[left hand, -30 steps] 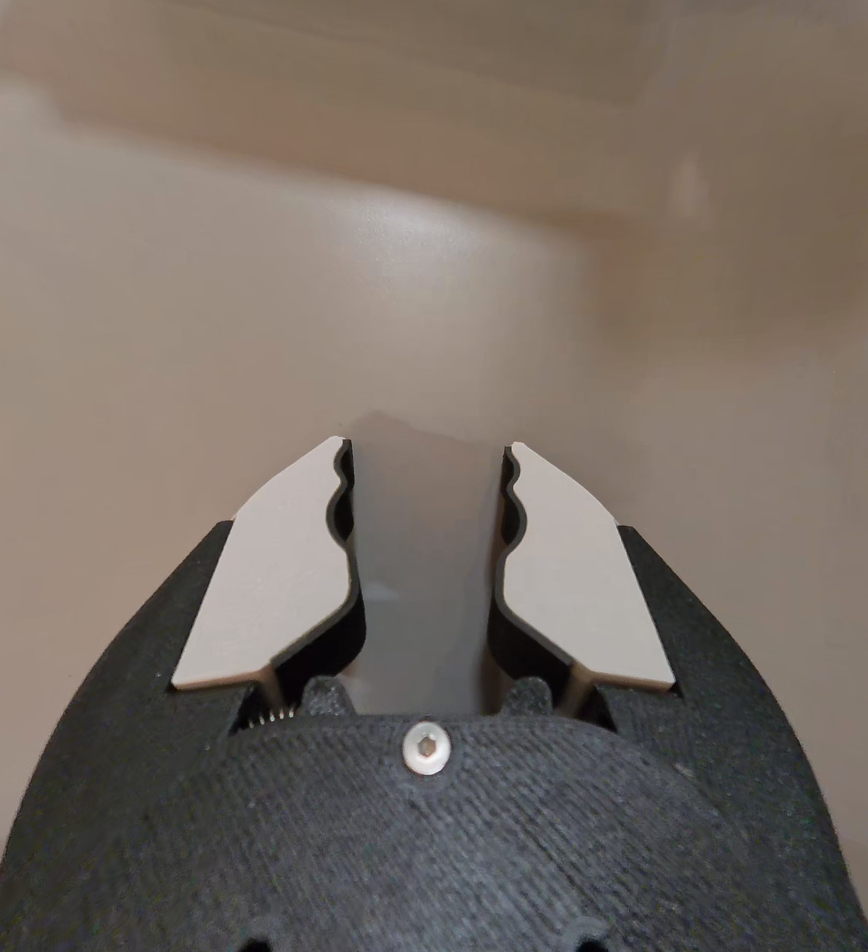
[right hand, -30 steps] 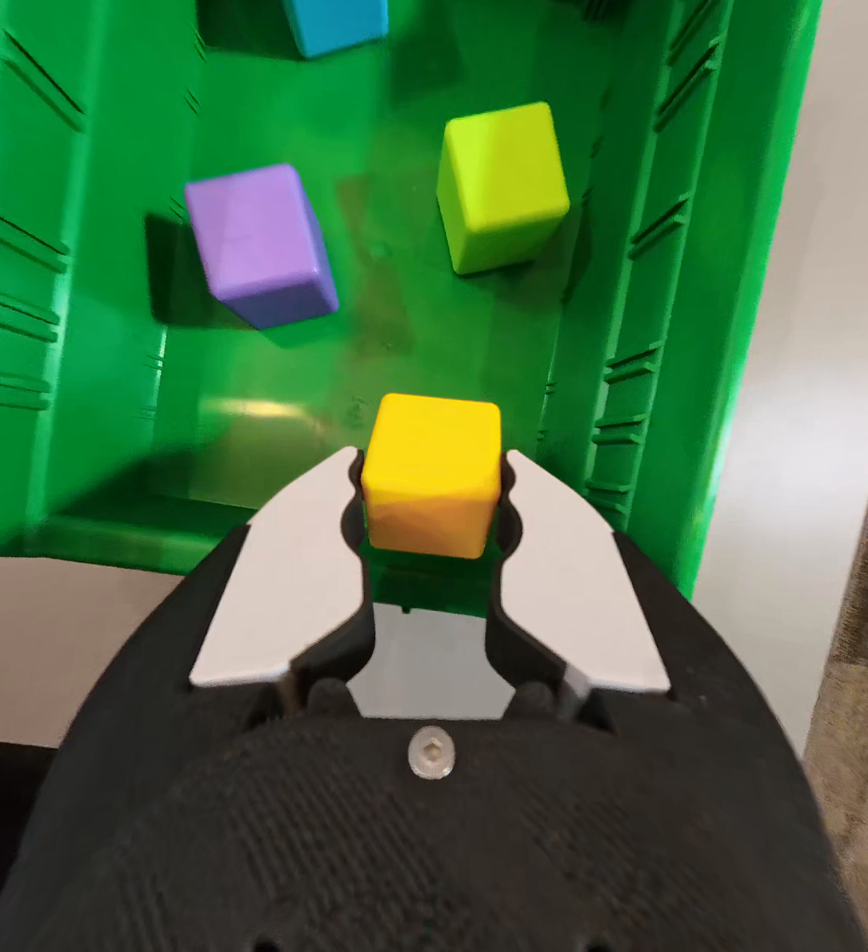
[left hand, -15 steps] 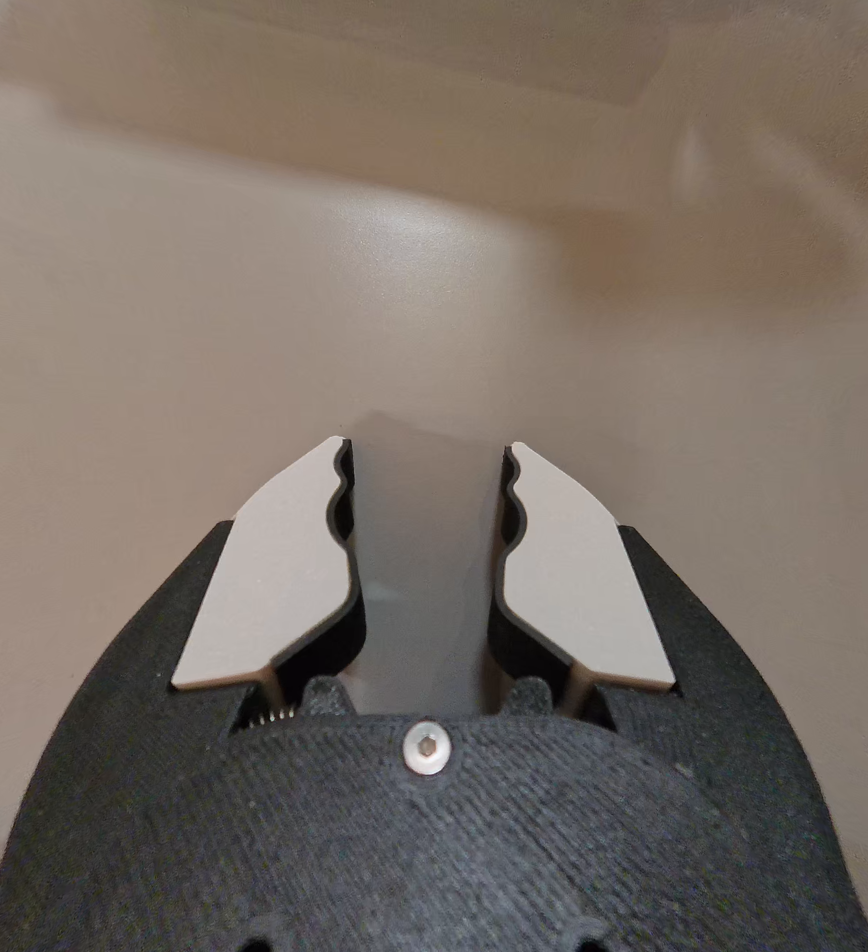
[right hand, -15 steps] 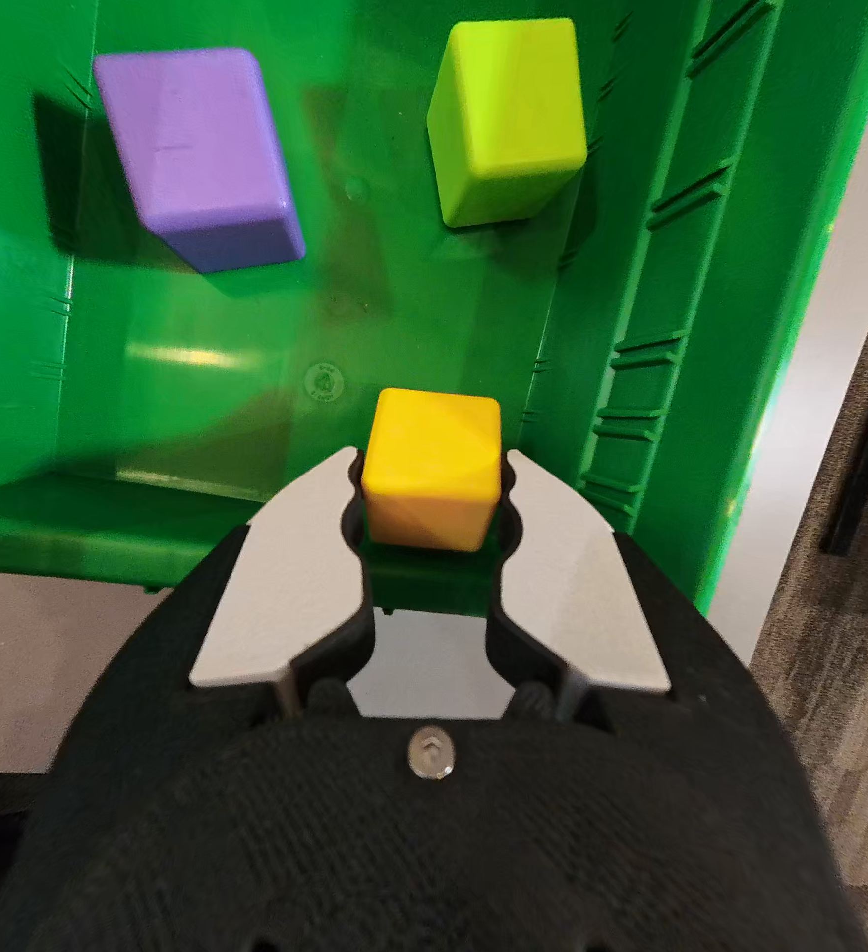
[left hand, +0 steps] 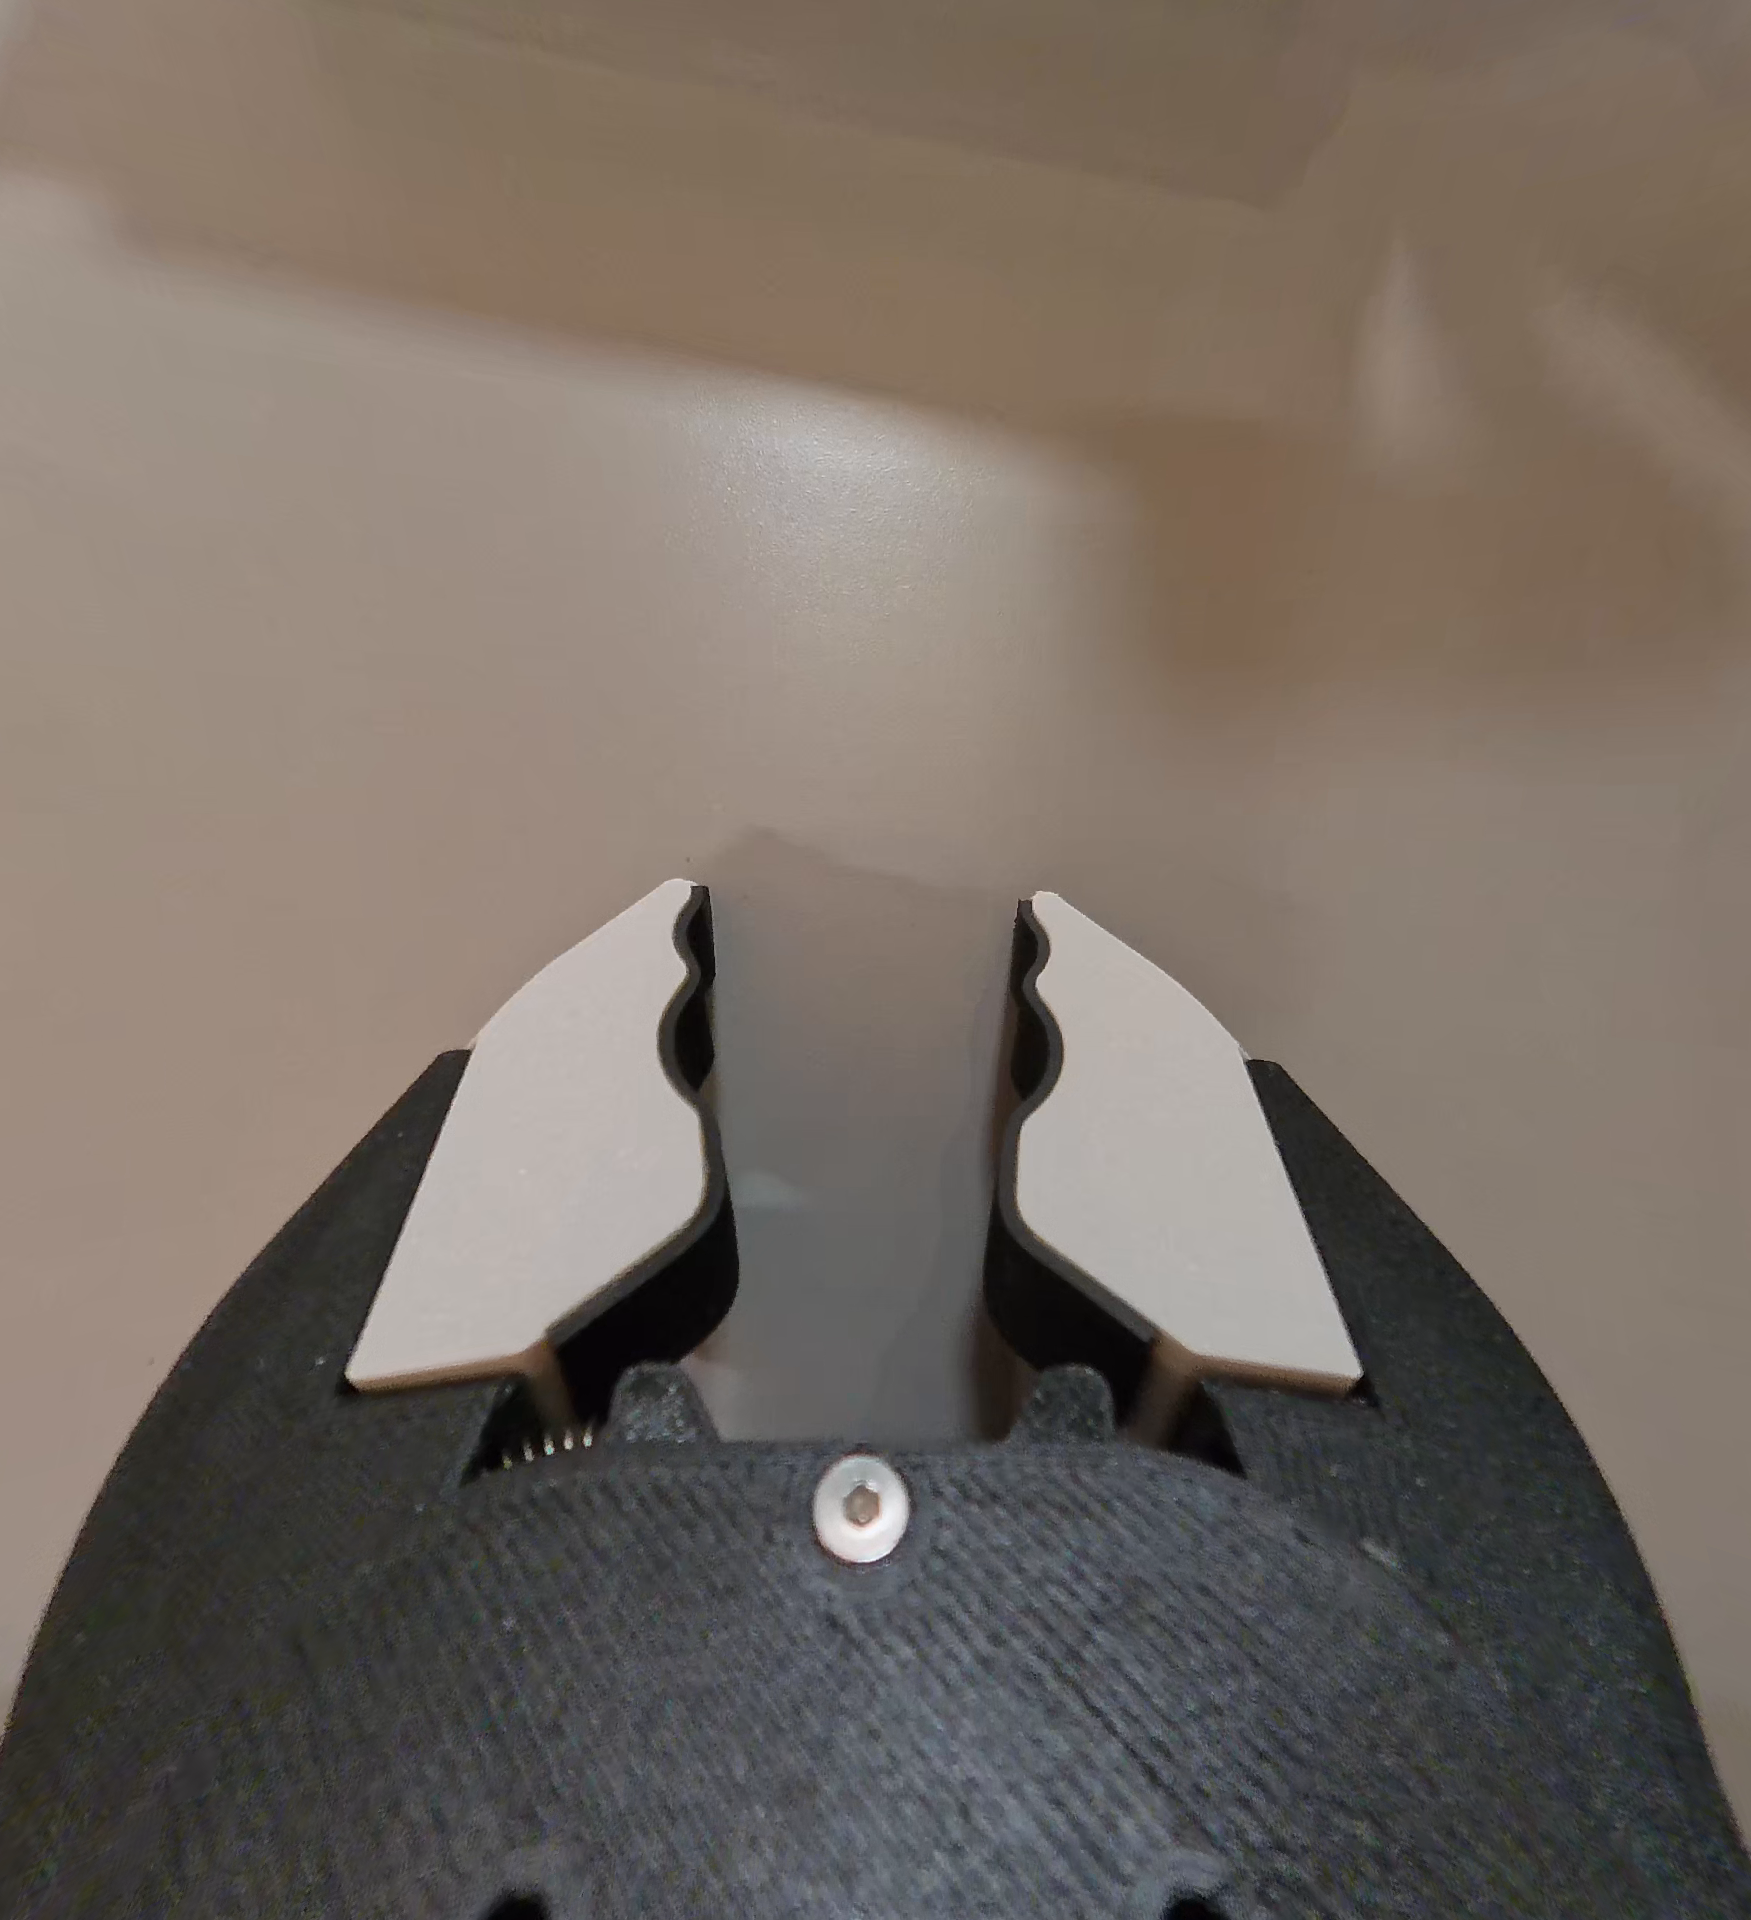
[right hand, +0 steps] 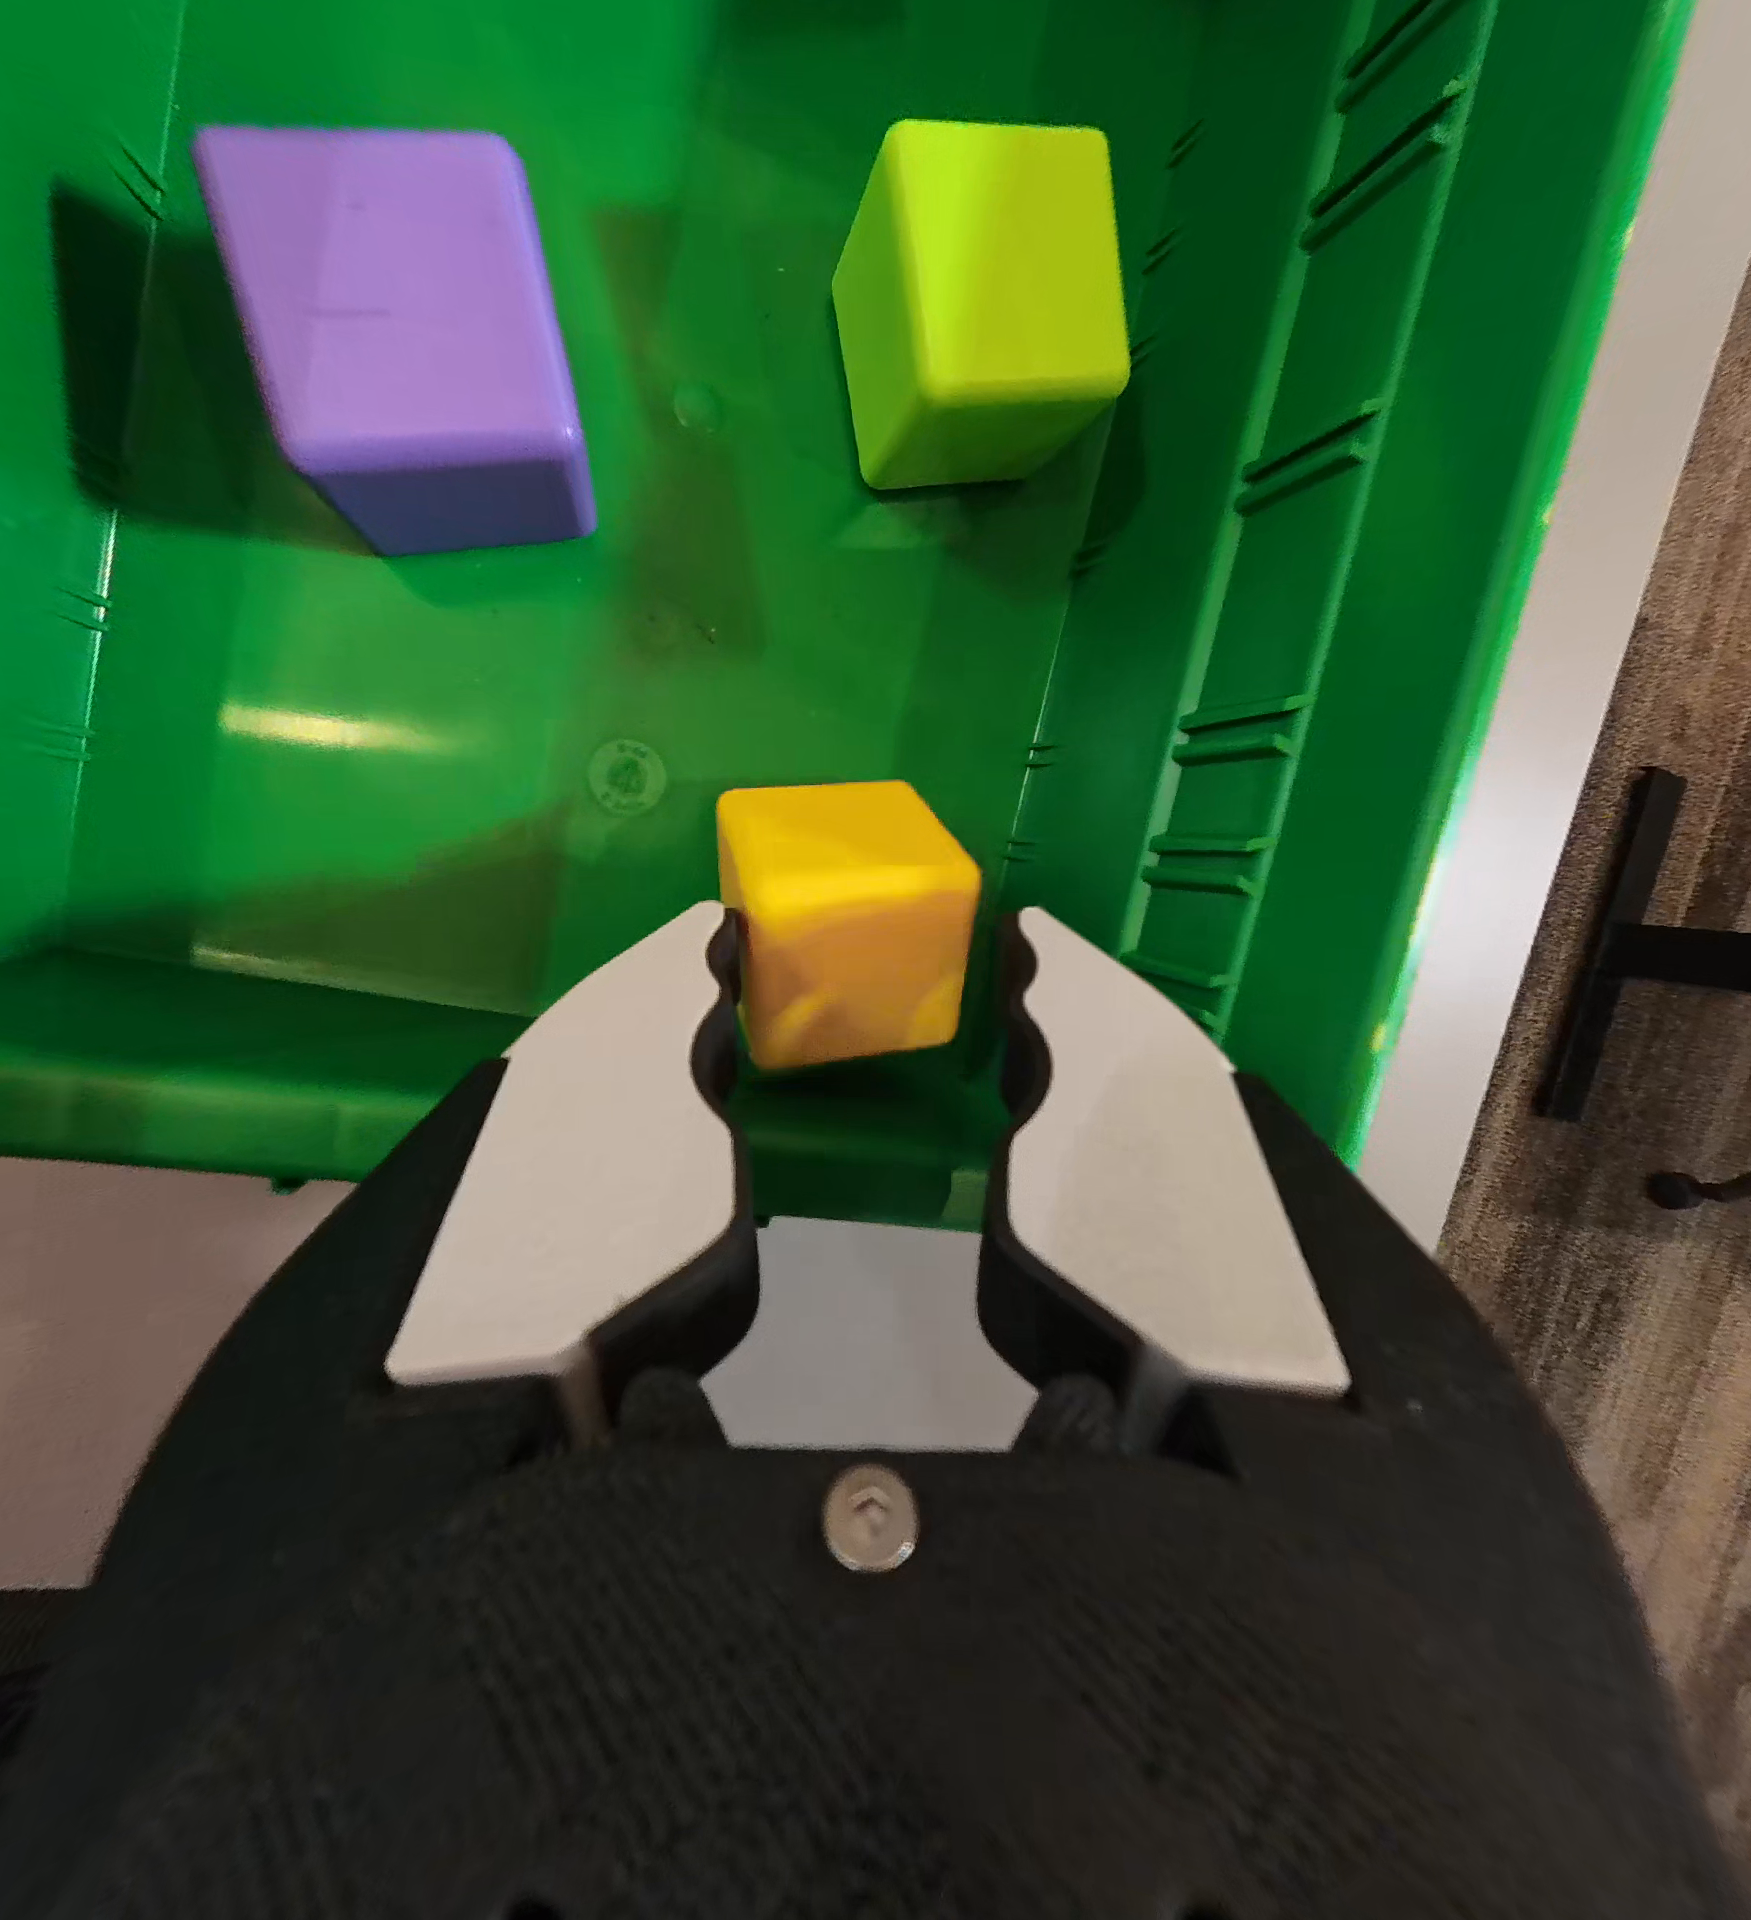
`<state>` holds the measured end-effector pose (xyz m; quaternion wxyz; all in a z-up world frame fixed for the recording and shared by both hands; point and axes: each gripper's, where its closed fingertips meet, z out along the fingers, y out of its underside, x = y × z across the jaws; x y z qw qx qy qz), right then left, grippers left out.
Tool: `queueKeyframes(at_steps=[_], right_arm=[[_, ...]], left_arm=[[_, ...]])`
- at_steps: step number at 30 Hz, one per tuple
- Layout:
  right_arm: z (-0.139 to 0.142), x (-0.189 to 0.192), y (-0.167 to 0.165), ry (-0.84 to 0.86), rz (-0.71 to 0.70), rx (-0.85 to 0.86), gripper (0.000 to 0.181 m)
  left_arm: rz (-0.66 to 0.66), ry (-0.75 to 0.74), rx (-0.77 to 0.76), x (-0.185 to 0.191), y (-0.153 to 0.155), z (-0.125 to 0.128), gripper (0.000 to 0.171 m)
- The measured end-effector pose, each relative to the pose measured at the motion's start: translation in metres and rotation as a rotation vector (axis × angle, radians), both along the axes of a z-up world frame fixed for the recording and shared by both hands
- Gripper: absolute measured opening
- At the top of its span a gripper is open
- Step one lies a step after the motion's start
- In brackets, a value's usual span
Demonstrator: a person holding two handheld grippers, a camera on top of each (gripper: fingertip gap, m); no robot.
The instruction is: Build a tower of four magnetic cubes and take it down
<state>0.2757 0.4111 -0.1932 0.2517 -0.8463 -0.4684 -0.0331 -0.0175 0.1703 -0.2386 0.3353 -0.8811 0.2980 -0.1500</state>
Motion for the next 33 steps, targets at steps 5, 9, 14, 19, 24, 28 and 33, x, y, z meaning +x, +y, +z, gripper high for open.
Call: queueKeyframes(at_steps=[5,9,14,19,24,28,33], right_arm=[[0.004,-0.001,0.001,-0.013,0.007,0.027,0.049],[0.010,-0.001,0.003,-0.013,0.012,0.058,0.049],[0.041,-0.018,0.010,0.128,0.035,0.192,0.033],[0.083,-0.038,0.010,0.333,0.073,0.334,0.035],[0.096,-0.049,0.005,0.442,0.088,0.354,0.043],[0.108,-0.054,0.002,0.532,0.088,0.392,0.044],[0.138,-0.047,0.001,0.654,0.055,0.553,0.033]], left_arm=[[0.000,0.000,0.000,0.000,0.000,0.000,0.056],[0.000,0.001,0.000,0.000,0.000,0.000,0.056],[0.000,0.000,0.000,0.000,0.000,0.000,0.056],[0.000,0.000,0.000,0.000,0.000,0.000,0.056],[-0.002,0.014,0.007,0.001,0.001,-0.001,0.056],[-0.006,0.012,0.006,0.001,0.001,-0.001,0.056],[-0.013,0.048,0.034,0.003,0.004,0.000,0.056]])
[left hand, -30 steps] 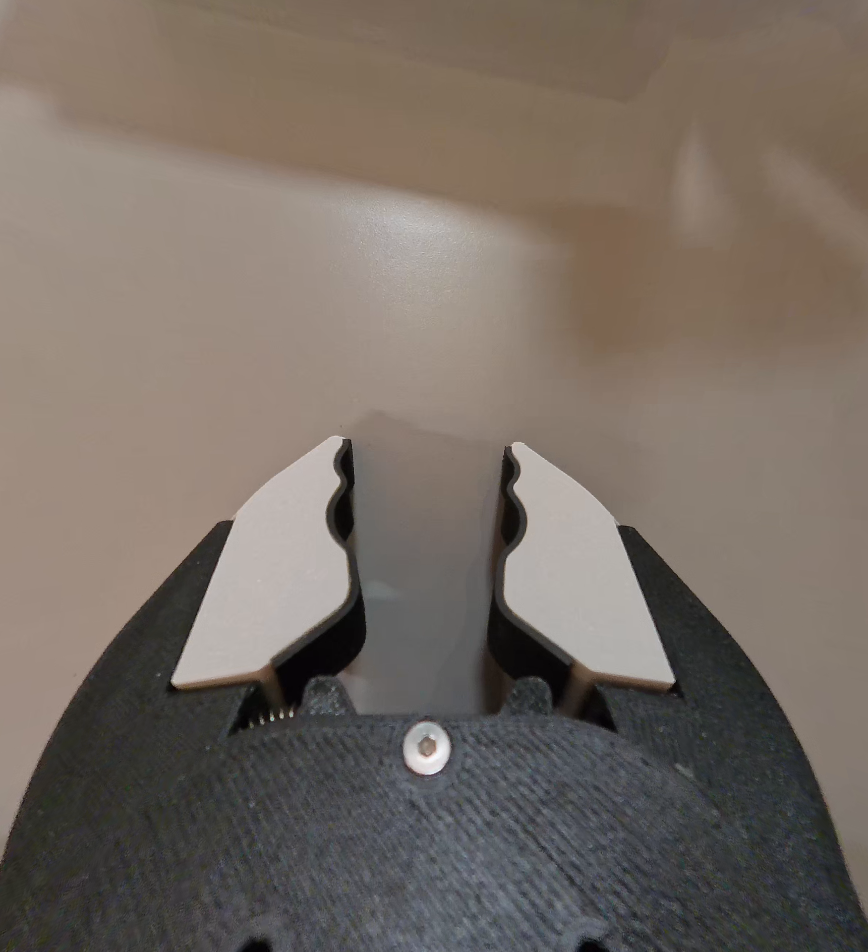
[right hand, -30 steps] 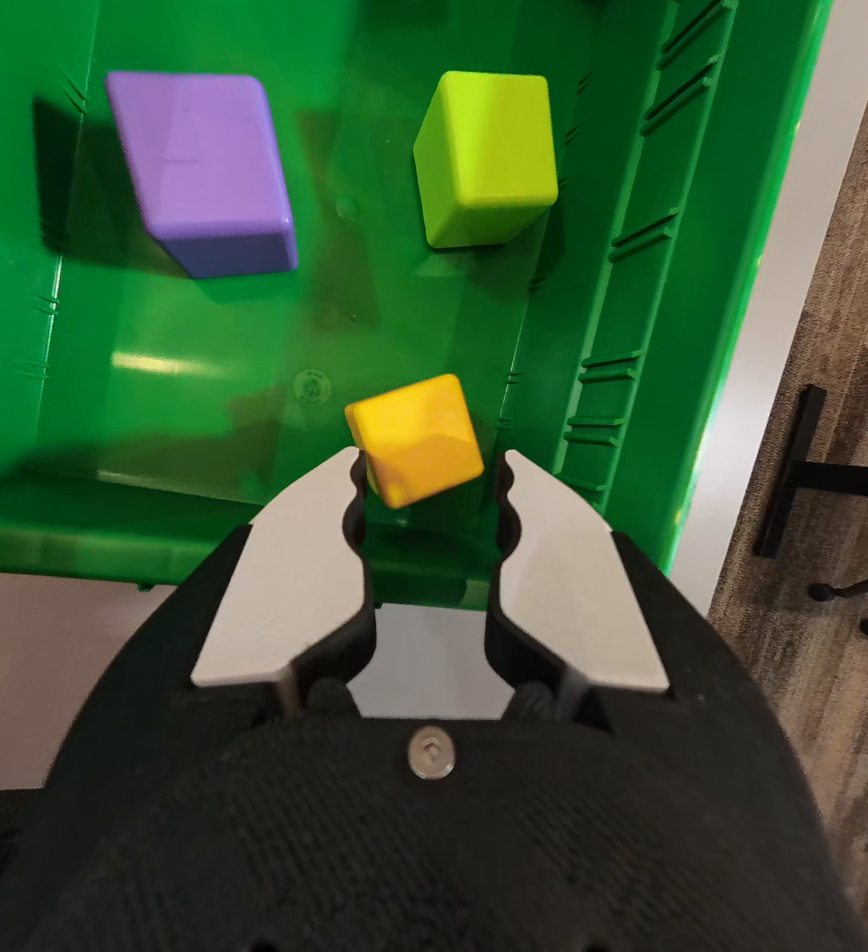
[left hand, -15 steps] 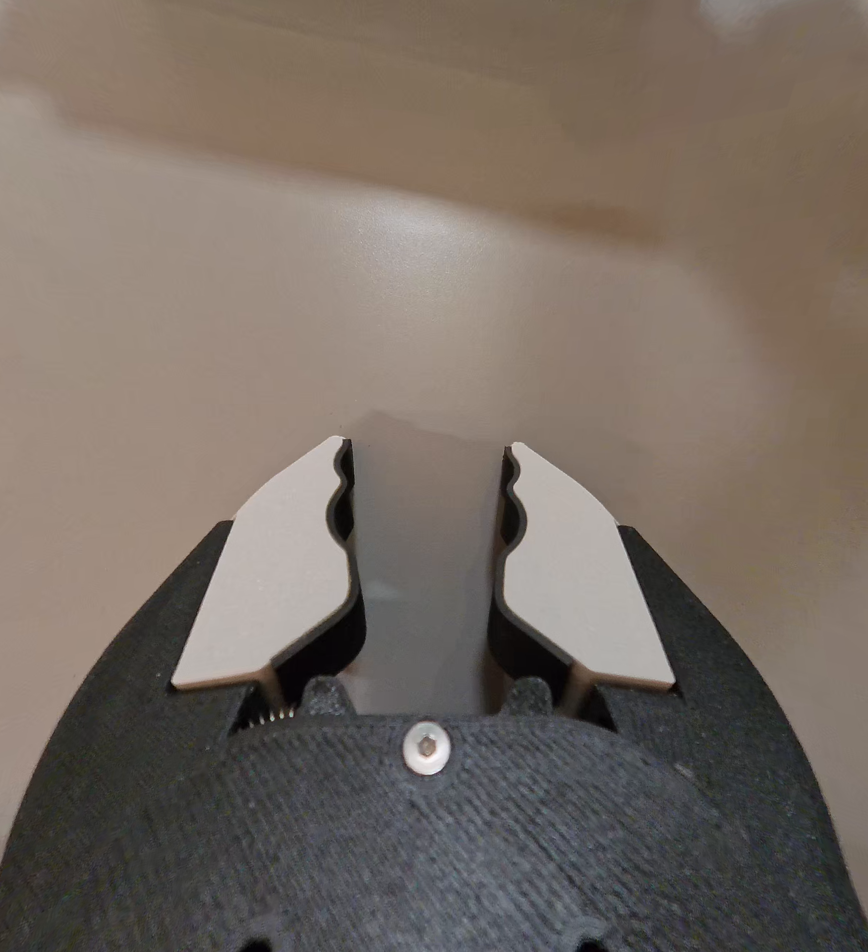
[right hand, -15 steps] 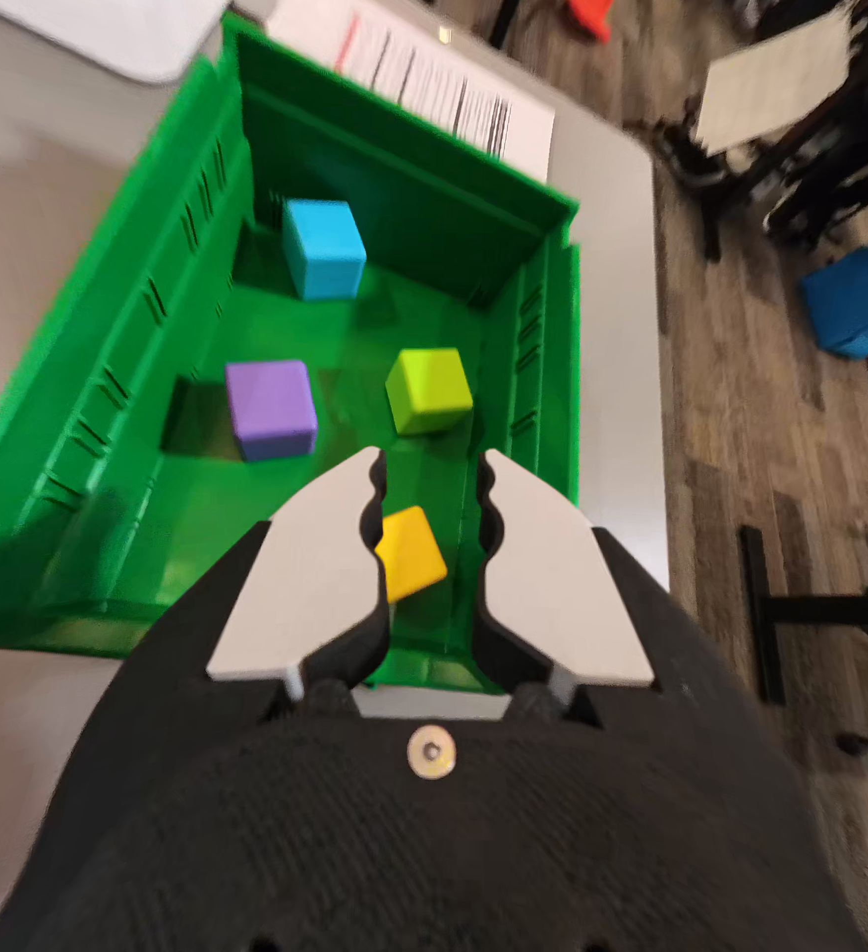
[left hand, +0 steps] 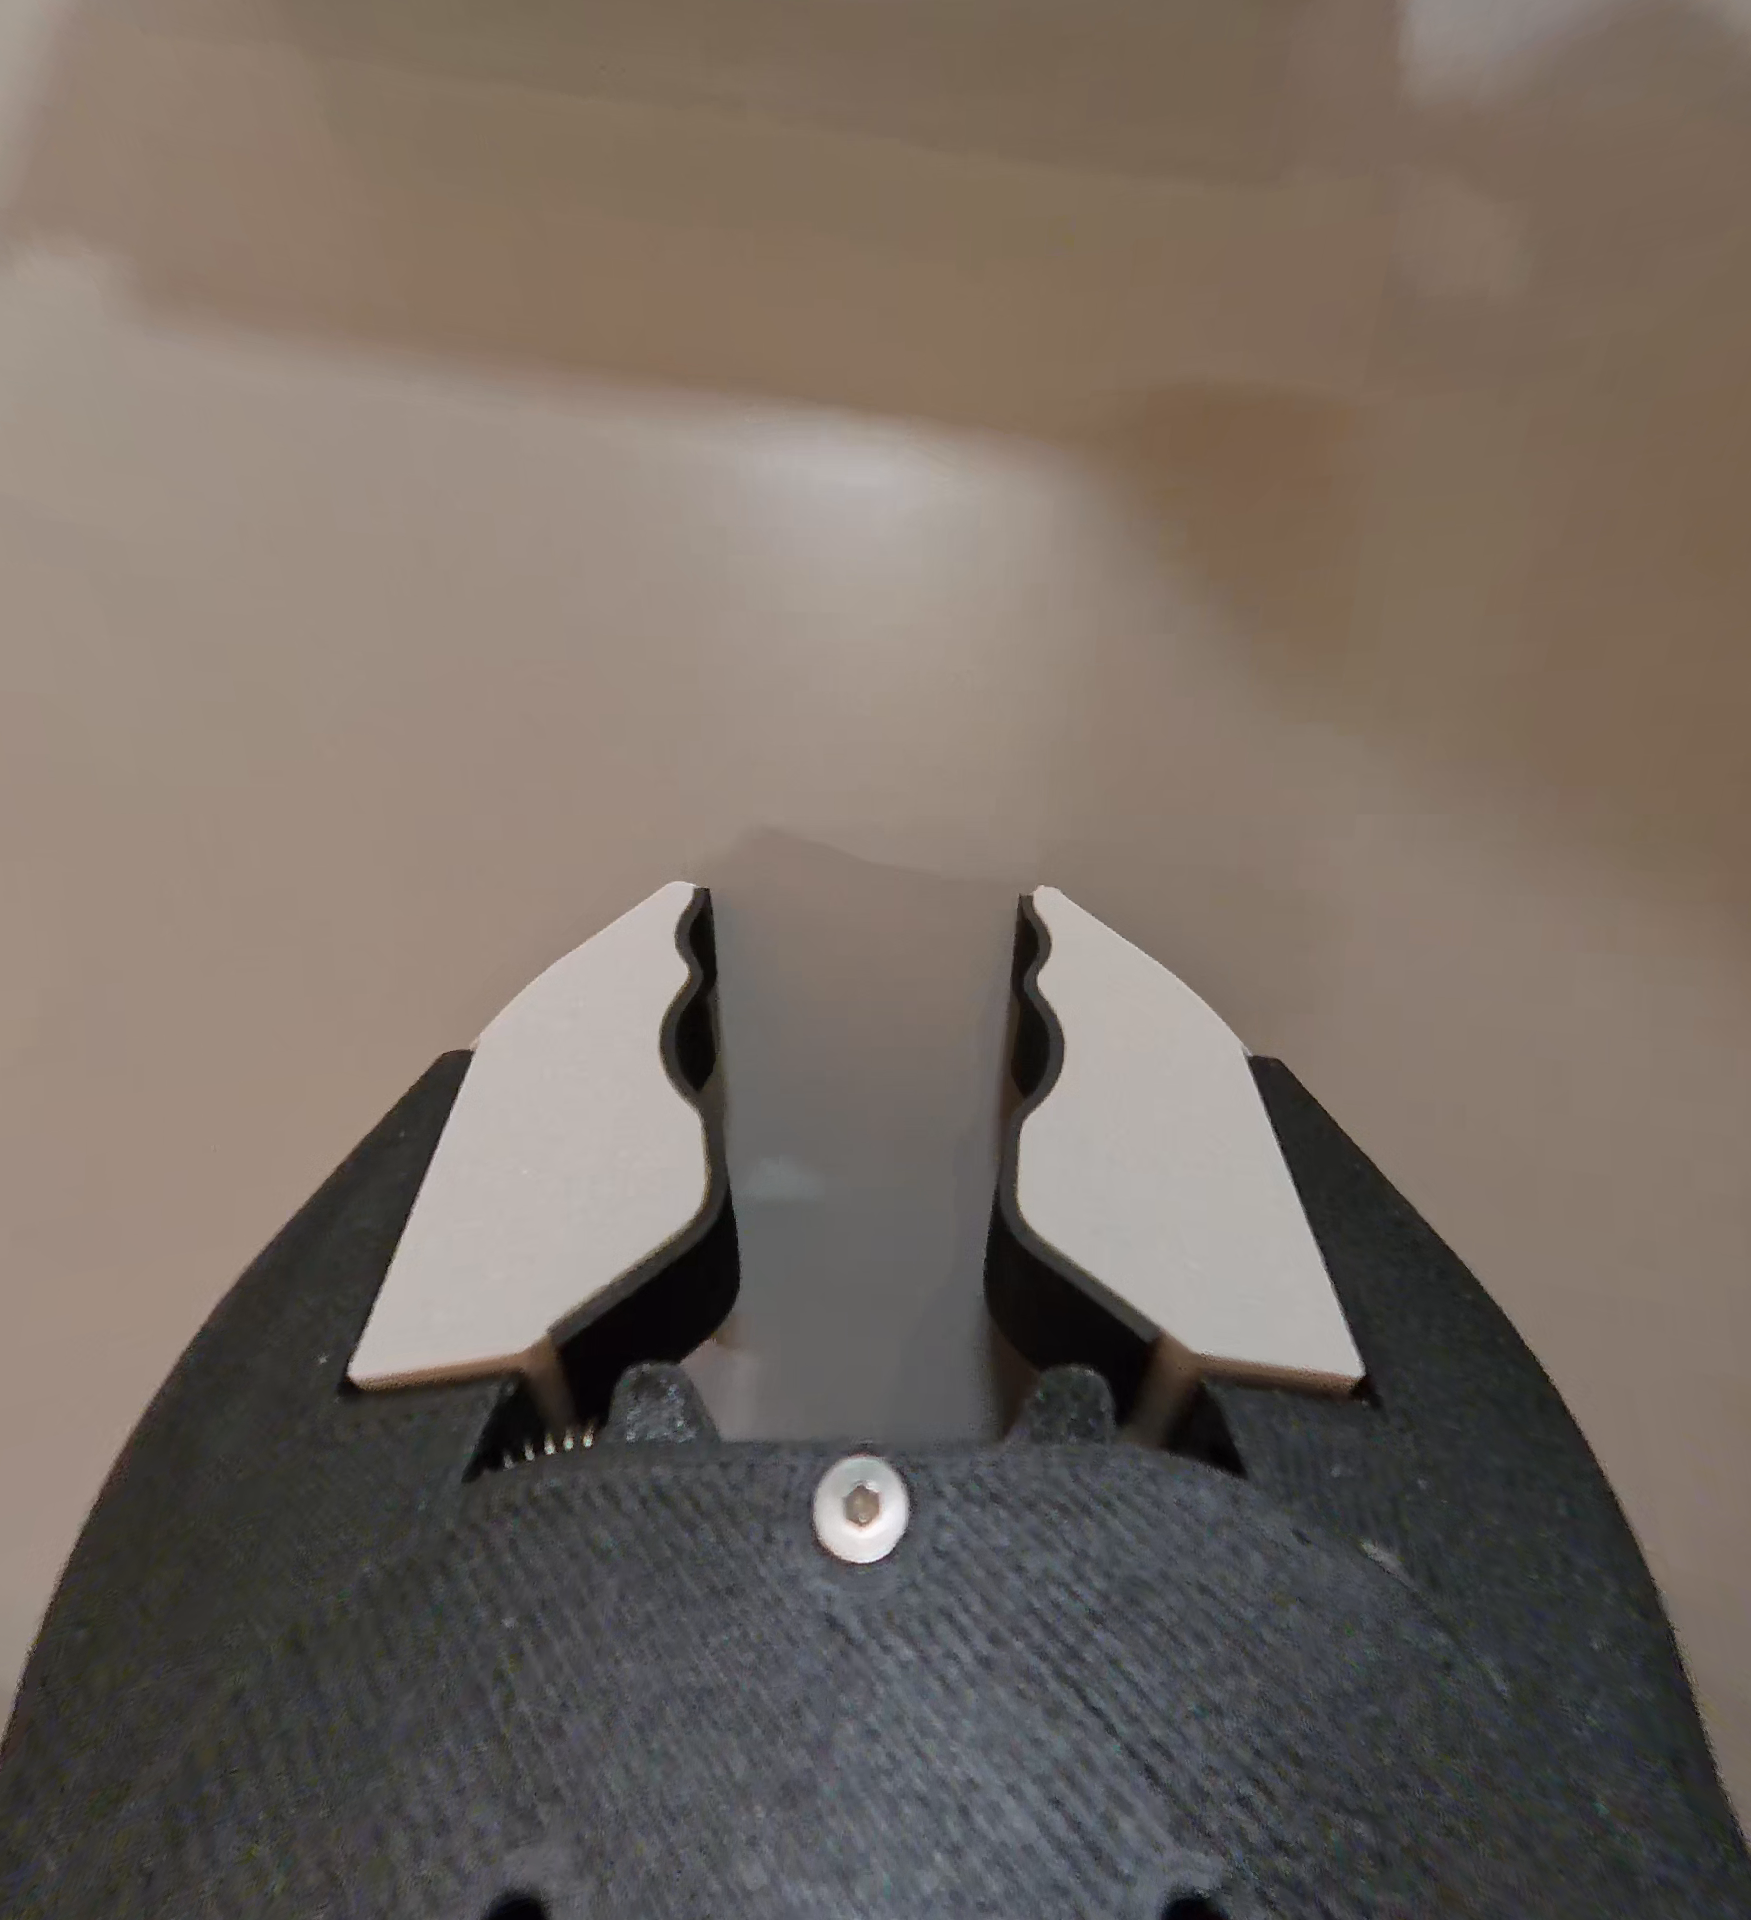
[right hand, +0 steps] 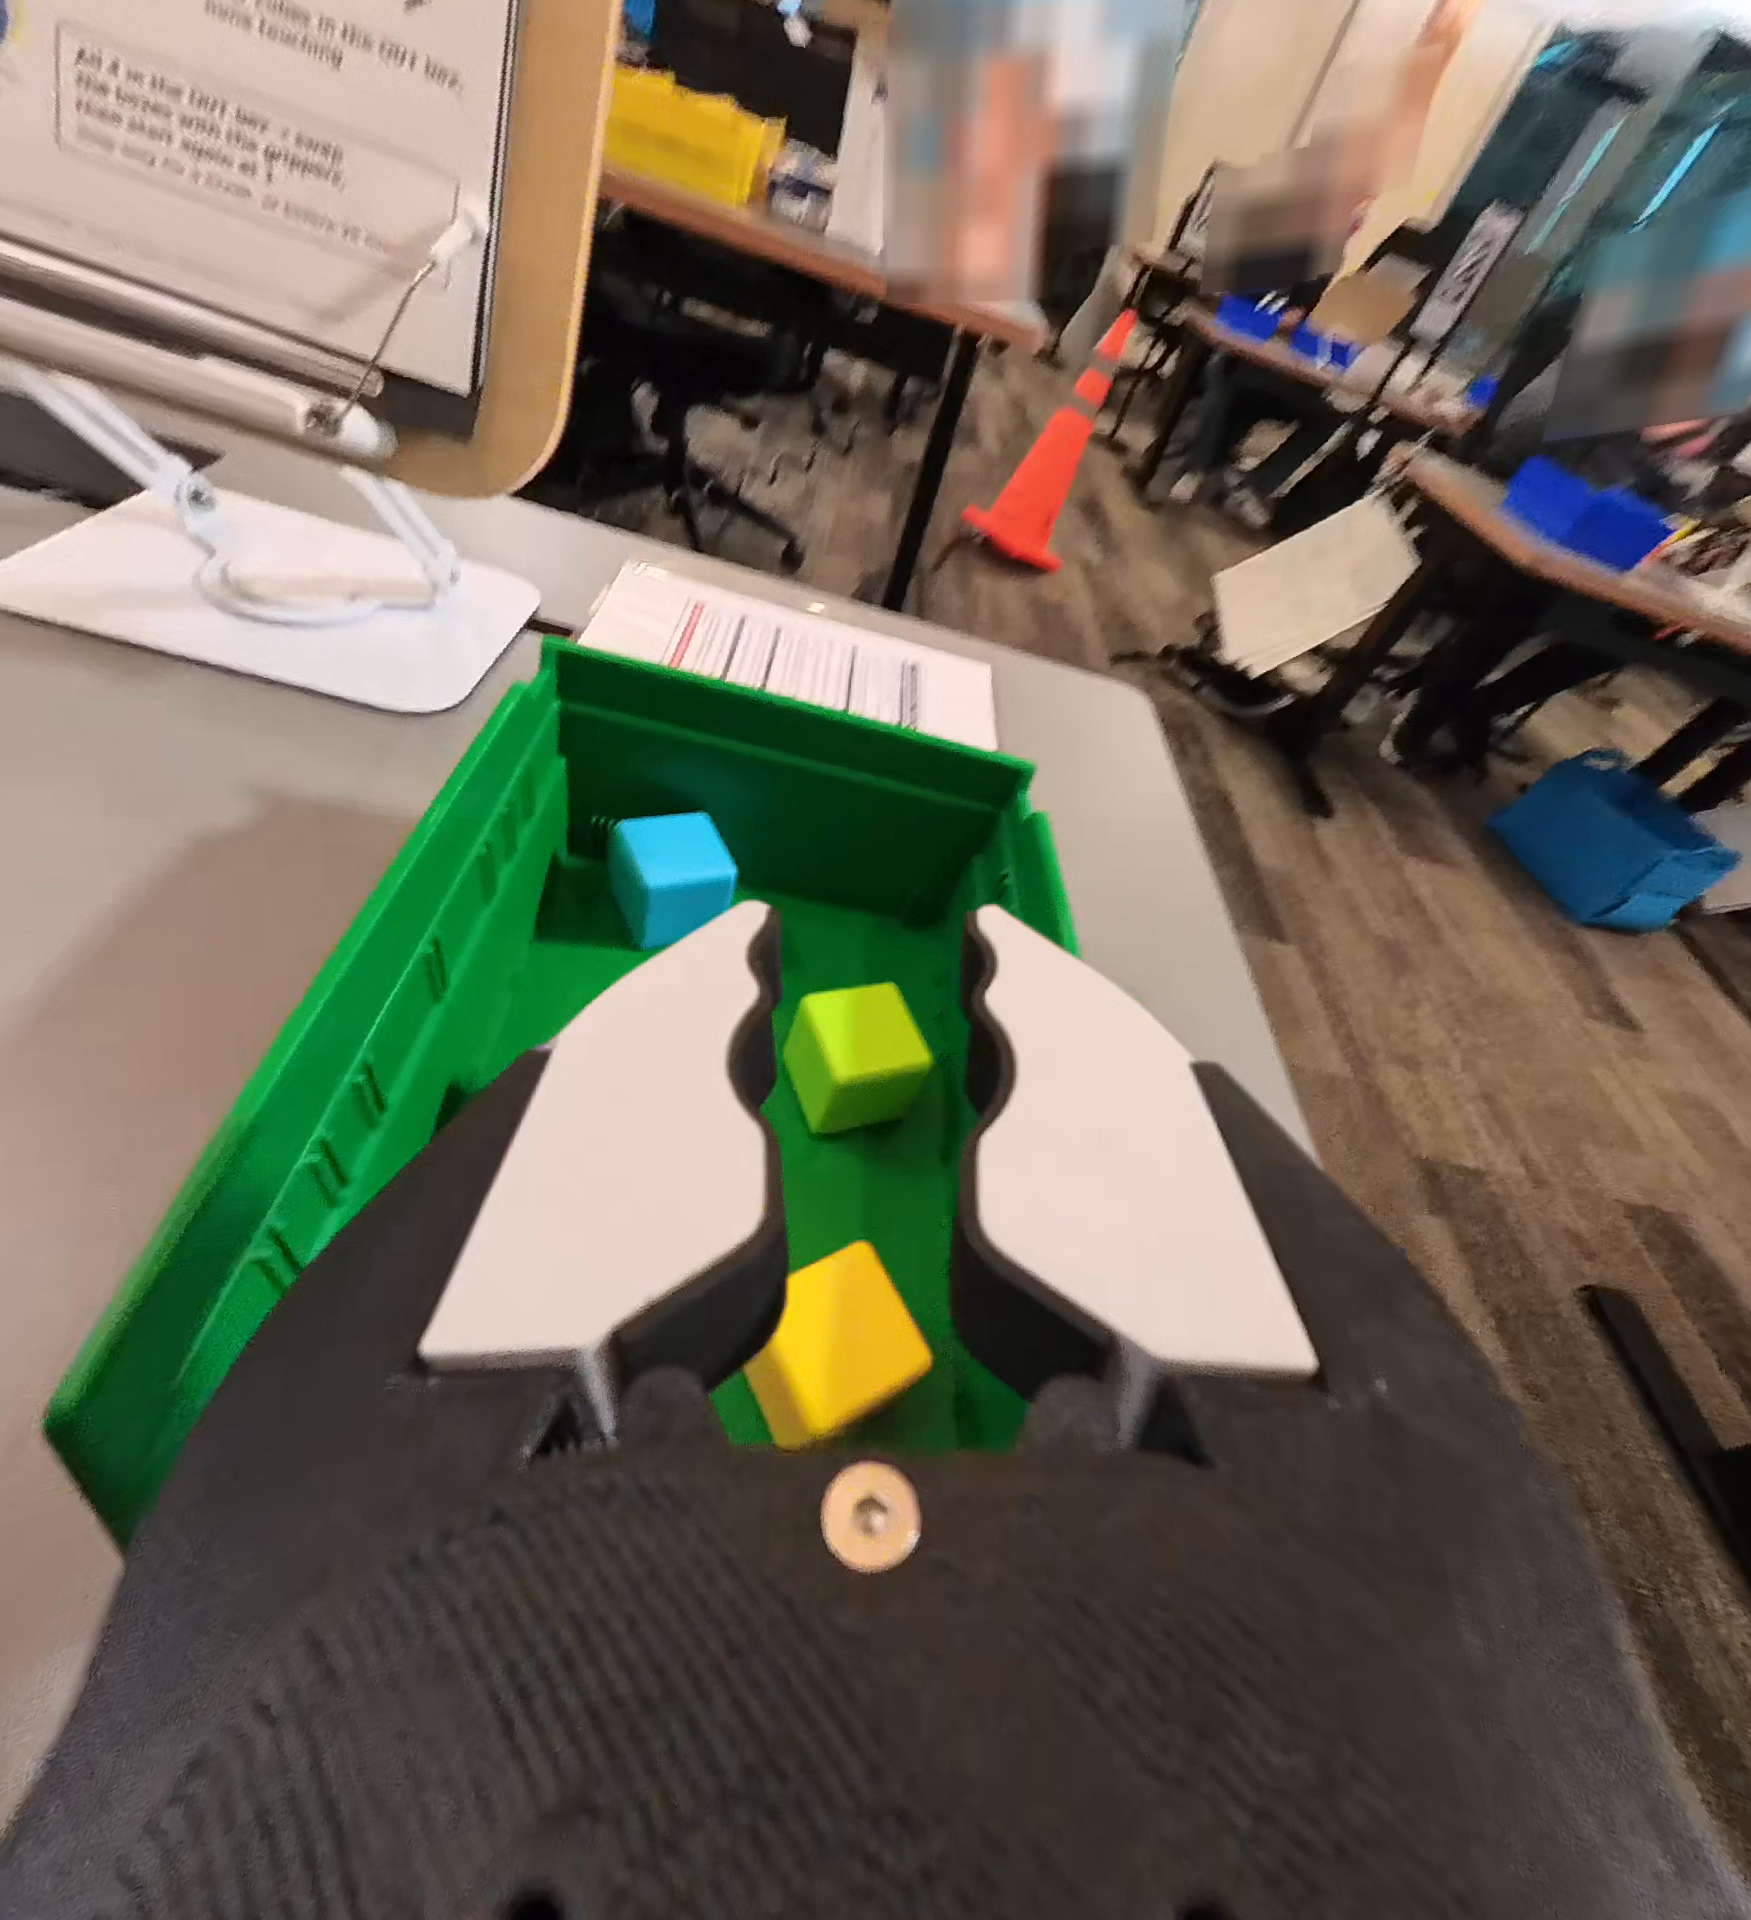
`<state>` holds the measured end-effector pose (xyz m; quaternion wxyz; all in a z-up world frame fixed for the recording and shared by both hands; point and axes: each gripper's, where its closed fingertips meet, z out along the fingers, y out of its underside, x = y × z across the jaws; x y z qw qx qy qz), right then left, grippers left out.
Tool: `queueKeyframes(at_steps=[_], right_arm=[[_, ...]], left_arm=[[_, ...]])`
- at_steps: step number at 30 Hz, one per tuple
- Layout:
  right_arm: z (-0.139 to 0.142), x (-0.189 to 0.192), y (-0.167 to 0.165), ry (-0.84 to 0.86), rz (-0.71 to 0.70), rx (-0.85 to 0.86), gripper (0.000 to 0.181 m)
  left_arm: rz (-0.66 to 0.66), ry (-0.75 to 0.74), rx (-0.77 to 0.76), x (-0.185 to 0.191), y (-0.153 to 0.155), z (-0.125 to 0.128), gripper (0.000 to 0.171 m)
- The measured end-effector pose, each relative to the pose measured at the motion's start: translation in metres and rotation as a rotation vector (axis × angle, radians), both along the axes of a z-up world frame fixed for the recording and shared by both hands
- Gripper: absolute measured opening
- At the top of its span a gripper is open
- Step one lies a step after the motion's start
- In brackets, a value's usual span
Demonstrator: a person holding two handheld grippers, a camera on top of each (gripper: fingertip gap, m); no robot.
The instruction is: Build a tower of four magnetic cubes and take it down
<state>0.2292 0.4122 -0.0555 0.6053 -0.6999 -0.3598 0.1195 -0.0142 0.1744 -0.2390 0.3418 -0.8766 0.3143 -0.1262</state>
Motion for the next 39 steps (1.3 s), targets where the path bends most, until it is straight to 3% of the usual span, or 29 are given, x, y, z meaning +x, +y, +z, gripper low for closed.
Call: queueKeyframes(at_steps=[10,13,16,23,33,39], right_arm=[[0.012,-0.005,-0.005,0.078,-0.008,0.030,0.018],[0.013,-0.003,-0.002,0.085,-0.046,0.043,0.006],[0.013,-0.001,0.002,0.106,-0.092,0.039,0.000],[0.003,-0.027,-0.008,0.237,-0.034,-0.221,0.000],[0.023,-0.027,-0.017,0.224,-0.092,-0.090,0.000],[0.026,-0.030,-0.024,0.198,-0.080,-0.031,0.000]], left_arm=[[0.190,-0.005,0.119,-0.024,0.024,0.020,0.050],[0.267,-0.019,0.170,-0.037,0.030,0.029,0.048],[0.316,-0.054,0.256,-0.047,0.035,0.042,0.031],[0.475,-0.146,0.384,-0.072,0.040,0.066,0.009],[0.564,-0.243,0.424,-0.084,0.039,0.082,0.003],[0.641,-0.185,0.513,-0.097,0.038,0.091,0.000]])
